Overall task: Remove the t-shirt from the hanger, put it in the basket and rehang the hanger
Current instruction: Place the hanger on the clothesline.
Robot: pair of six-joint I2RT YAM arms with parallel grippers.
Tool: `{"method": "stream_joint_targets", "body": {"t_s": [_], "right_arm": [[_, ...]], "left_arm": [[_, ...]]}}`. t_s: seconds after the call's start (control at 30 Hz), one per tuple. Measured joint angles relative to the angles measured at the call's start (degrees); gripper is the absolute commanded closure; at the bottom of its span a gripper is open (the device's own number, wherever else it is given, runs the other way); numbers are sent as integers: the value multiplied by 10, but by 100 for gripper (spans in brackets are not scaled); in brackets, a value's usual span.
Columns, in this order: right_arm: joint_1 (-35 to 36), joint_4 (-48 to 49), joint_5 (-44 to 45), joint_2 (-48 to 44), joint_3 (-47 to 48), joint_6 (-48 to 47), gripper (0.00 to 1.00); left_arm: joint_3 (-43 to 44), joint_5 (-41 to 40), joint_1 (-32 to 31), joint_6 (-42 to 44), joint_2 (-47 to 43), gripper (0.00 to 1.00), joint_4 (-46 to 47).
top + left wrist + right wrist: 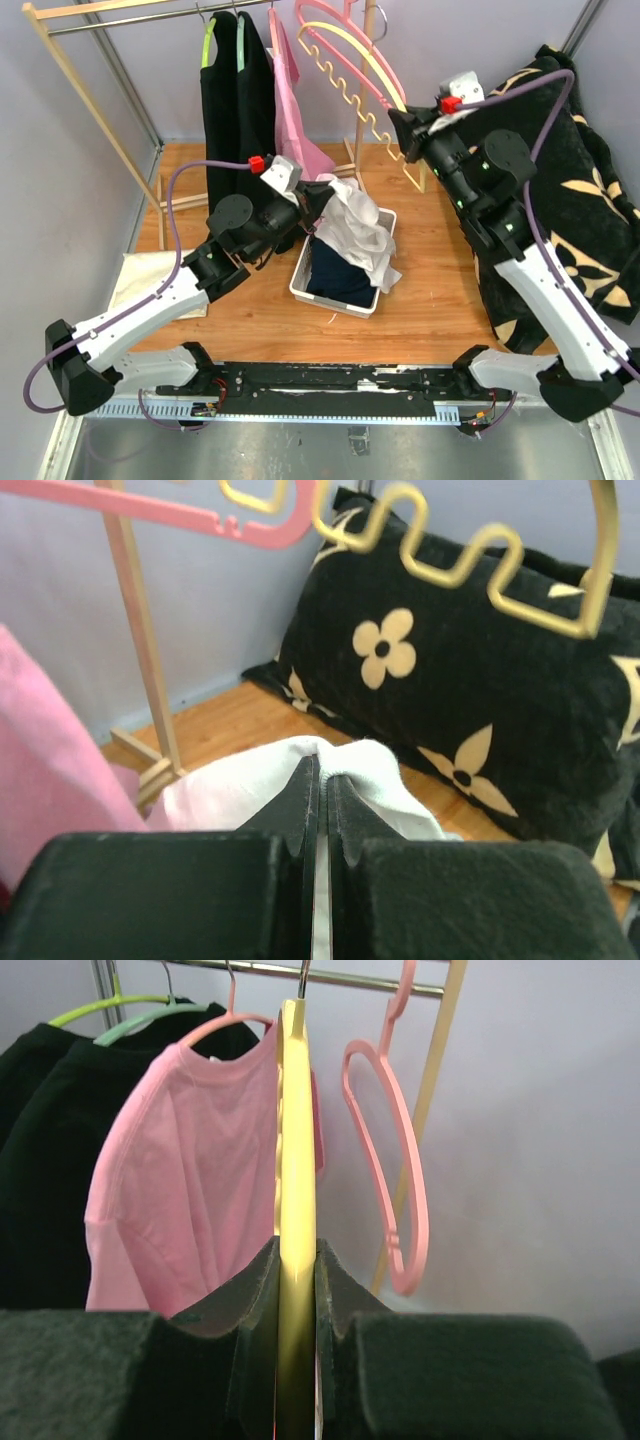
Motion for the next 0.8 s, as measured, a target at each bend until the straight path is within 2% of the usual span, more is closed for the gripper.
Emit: {"method": "stream_joint_targets", "body": {"t_s": [0.13, 0.3, 0.53, 0.8], "right_arm": [[0, 19, -9, 69, 65, -5, 99], [-2, 49, -11, 123, 94, -10, 99], [-10, 104, -24, 188, 103, -14, 99], [-18, 127, -35, 263, 165, -15, 99]], "left_arm": [[-46, 0, -3, -10, -34, 100, 4], [-76, 0, -5, -20, -76, 100, 10], [-88, 11, -7, -30, -94, 99, 16], [-96, 25, -7, -32, -108, 99, 16]]}}
